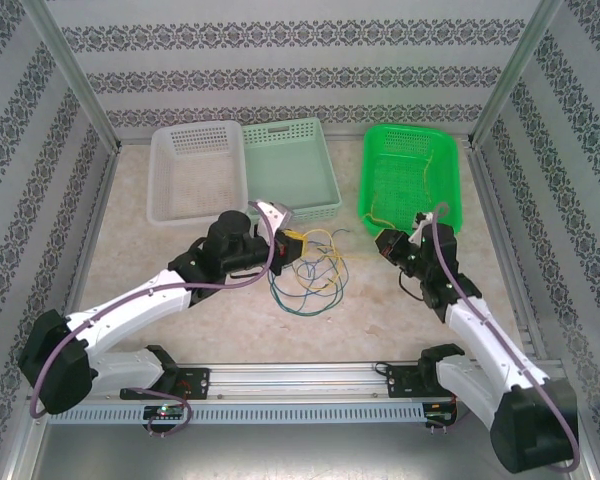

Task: Untangle the cables

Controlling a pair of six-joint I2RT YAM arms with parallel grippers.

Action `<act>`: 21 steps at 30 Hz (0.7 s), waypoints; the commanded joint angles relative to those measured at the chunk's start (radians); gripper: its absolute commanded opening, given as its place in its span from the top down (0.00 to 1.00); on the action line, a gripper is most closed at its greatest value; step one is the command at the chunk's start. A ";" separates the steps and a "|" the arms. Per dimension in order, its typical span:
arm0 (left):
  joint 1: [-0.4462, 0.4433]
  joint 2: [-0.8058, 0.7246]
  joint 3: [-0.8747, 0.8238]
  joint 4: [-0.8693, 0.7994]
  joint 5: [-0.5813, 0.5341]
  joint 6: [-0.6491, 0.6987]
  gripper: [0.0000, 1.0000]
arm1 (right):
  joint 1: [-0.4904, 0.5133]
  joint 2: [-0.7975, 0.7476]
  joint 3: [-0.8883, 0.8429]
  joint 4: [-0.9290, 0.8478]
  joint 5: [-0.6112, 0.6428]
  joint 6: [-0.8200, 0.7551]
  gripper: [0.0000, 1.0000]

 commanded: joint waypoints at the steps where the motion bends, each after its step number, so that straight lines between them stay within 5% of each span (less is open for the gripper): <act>1: 0.021 -0.023 -0.006 0.197 -0.154 -0.104 0.87 | 0.019 -0.074 -0.053 0.201 0.146 0.083 1.00; 11: 0.021 0.037 -0.023 0.198 -0.268 -0.339 0.72 | 0.159 -0.227 -0.026 0.163 0.242 -0.129 1.00; 16: 0.031 -0.072 0.000 -0.029 -0.419 -0.206 0.30 | 0.165 -0.191 0.171 -0.149 0.142 -0.416 1.00; 18: 0.065 -0.104 0.044 -0.136 -0.455 -0.171 0.21 | 0.164 -0.173 0.228 -0.211 0.092 -0.508 1.00; 21: 0.205 -0.105 0.091 -0.164 -0.254 -0.235 0.16 | 0.164 -0.145 0.295 -0.251 0.037 -0.604 1.00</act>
